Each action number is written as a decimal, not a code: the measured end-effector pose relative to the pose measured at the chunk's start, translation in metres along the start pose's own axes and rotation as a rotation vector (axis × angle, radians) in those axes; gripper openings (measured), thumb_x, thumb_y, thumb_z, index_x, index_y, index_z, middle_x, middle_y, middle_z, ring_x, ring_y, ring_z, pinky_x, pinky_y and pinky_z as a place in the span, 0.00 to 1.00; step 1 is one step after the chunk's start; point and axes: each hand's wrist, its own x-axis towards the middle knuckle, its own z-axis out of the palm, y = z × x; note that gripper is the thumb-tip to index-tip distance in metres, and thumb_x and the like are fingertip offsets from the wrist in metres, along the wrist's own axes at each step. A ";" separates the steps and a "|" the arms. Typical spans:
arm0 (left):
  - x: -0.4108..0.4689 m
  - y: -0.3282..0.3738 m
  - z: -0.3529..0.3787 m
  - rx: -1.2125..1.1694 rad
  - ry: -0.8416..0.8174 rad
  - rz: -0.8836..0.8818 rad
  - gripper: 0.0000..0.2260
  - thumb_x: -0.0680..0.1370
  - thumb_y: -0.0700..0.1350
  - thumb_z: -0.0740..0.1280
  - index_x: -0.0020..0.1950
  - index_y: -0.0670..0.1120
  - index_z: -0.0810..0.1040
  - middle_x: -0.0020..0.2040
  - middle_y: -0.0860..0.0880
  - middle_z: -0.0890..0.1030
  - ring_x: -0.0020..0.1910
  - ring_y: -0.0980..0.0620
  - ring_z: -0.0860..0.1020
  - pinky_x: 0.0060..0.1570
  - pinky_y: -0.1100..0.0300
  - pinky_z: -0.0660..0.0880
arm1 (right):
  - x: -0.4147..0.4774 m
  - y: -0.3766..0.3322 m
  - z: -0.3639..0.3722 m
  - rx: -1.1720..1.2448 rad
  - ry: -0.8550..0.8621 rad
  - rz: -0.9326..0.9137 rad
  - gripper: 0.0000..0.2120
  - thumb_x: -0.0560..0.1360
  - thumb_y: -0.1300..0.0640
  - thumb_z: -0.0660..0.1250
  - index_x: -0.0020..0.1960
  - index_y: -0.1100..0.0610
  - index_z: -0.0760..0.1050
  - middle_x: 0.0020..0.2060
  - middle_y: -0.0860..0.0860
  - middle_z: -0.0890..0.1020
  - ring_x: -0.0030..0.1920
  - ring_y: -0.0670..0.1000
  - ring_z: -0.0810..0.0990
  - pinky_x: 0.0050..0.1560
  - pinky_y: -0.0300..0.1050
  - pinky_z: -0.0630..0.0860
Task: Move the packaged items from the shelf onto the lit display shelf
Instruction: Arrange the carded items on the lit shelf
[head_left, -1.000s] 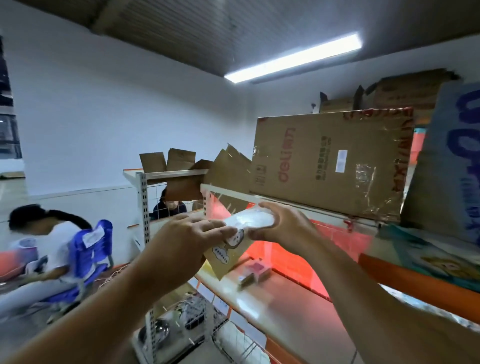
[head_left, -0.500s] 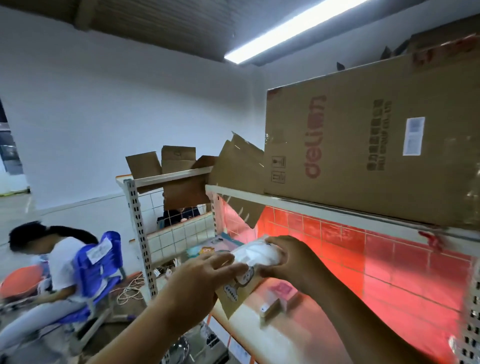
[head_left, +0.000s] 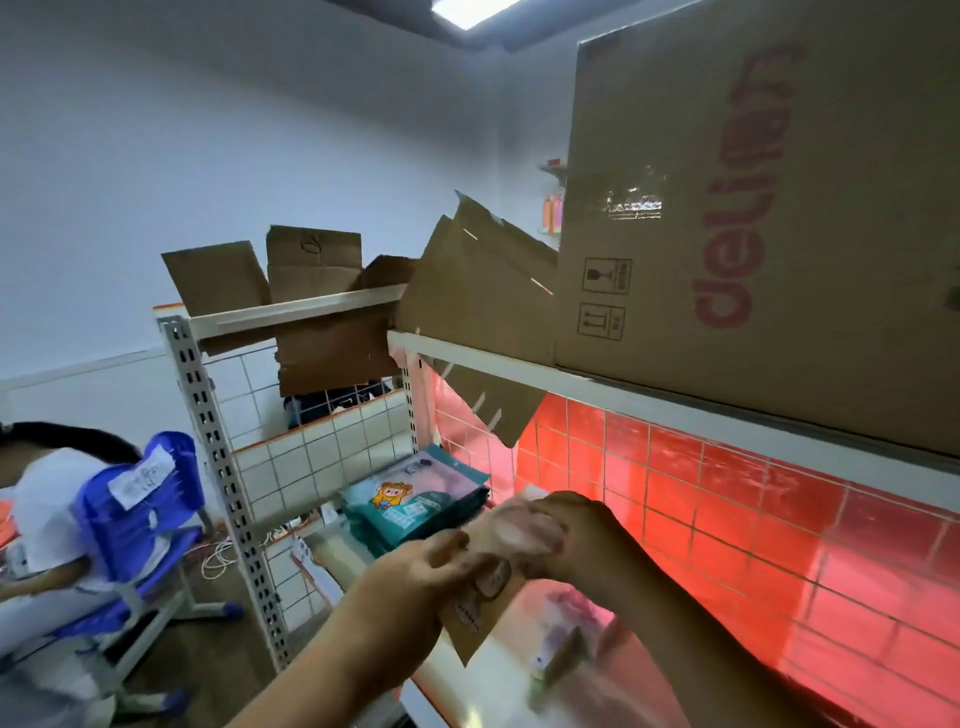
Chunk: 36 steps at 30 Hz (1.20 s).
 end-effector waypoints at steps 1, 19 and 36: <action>0.001 -0.010 0.012 -0.004 0.000 0.003 0.29 0.71 0.45 0.70 0.69 0.67 0.72 0.64 0.53 0.80 0.50 0.49 0.84 0.41 0.58 0.82 | 0.007 0.008 0.010 -0.033 -0.015 0.015 0.37 0.56 0.36 0.80 0.64 0.41 0.78 0.57 0.36 0.77 0.57 0.43 0.77 0.59 0.42 0.75; 0.047 -0.168 0.192 -0.283 -0.187 0.218 0.25 0.67 0.62 0.69 0.63 0.61 0.75 0.66 0.50 0.78 0.49 0.49 0.84 0.42 0.52 0.83 | 0.117 0.077 0.130 -0.455 -0.238 0.450 0.28 0.71 0.36 0.68 0.71 0.36 0.70 0.72 0.40 0.65 0.72 0.49 0.63 0.71 0.40 0.63; 0.056 -0.181 0.199 -0.200 -0.393 0.164 0.28 0.68 0.72 0.69 0.62 0.60 0.77 0.55 0.48 0.86 0.44 0.45 0.86 0.28 0.50 0.81 | 0.138 0.079 0.147 -0.544 -0.418 0.592 0.33 0.77 0.39 0.63 0.79 0.41 0.55 0.80 0.47 0.54 0.78 0.54 0.56 0.76 0.54 0.57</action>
